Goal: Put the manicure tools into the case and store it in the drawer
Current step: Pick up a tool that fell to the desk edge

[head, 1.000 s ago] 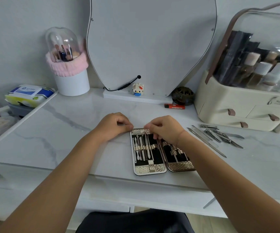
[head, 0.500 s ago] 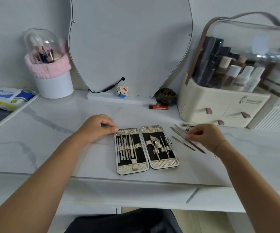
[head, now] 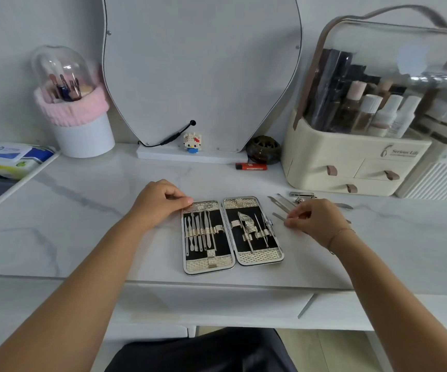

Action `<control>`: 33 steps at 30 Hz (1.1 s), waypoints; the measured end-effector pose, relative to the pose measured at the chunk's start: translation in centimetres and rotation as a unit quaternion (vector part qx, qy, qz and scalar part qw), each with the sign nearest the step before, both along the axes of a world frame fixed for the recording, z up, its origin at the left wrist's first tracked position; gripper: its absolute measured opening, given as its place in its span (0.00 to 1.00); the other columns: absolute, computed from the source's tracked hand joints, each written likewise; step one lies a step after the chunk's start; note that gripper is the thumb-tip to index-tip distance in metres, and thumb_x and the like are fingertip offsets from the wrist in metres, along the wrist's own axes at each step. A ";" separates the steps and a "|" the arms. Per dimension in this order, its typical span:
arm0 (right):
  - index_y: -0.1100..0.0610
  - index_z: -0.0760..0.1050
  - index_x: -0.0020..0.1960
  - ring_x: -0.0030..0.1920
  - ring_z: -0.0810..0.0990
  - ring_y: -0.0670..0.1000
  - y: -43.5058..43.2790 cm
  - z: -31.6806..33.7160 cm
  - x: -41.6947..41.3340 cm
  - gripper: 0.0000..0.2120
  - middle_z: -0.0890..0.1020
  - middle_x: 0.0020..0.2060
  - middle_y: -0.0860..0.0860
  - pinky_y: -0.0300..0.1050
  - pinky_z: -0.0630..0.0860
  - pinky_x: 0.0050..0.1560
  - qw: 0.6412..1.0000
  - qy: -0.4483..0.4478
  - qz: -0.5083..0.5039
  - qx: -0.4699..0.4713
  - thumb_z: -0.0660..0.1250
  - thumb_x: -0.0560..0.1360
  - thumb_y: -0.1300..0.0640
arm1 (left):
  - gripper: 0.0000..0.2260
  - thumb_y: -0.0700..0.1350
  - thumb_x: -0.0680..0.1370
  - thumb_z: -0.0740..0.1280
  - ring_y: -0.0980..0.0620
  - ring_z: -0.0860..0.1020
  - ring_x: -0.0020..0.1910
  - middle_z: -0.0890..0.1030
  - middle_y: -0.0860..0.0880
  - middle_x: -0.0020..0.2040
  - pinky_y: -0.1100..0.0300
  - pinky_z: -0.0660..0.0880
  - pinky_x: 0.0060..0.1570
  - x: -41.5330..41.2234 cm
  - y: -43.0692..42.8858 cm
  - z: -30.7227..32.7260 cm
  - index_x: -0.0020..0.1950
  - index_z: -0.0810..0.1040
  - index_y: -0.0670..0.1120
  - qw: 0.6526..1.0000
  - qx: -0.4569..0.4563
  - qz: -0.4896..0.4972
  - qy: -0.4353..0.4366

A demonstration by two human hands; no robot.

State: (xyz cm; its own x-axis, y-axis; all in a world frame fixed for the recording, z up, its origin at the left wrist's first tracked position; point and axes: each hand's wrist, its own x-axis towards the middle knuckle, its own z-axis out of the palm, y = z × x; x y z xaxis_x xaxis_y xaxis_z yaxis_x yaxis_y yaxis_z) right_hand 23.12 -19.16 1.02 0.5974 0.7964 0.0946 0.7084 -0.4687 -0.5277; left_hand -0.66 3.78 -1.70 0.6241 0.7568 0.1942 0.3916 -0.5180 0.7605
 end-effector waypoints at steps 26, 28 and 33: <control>0.52 0.80 0.39 0.41 0.77 0.49 -2.6 0.0 -2.8 0.03 0.80 0.37 0.48 0.41 0.71 0.42 0.999 -0.038 0.002 -0.017 0.70 0.70 0.58 | 0.04 0.46 0.69 0.74 0.54 0.77 0.45 0.79 0.52 0.43 0.65 0.69 0.46 -0.3 -0.5 0.4 0.36 0.81 0.54 1.000 -0.008 -0.005 -0.003; 0.52 0.79 0.38 0.39 0.76 0.48 -4.2 -0.7 -3.3 0.04 0.79 0.38 0.48 0.42 0.72 0.43 0.999 -0.042 -0.006 0.017 0.71 0.70 0.60 | 0.04 0.46 0.69 0.74 0.53 0.77 0.45 0.79 0.51 0.44 0.65 0.69 0.46 -0.3 -0.6 0.4 0.36 0.81 0.53 1.000 -0.007 -0.004 -0.004; 0.56 0.81 0.41 0.41 0.77 0.48 -8.0 -2.6 -4.5 0.03 0.79 0.41 0.47 0.39 0.71 0.44 0.989 -0.104 0.020 0.104 0.70 0.71 0.63 | 0.04 0.47 0.69 0.74 0.53 0.77 0.46 0.80 0.52 0.44 0.65 0.69 0.45 -0.2 -0.7 0.4 0.36 0.81 0.55 1.000 -0.011 -0.005 -0.006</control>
State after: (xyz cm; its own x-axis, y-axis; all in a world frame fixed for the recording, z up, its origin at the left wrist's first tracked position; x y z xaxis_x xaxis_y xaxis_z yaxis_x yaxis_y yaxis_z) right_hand 18.58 -27.21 -1.54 0.5158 0.7696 0.3764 0.8275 -0.3338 -0.4516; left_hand -0.88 3.12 -1.29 0.6300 0.7541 0.1855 0.3769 -0.5058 0.7760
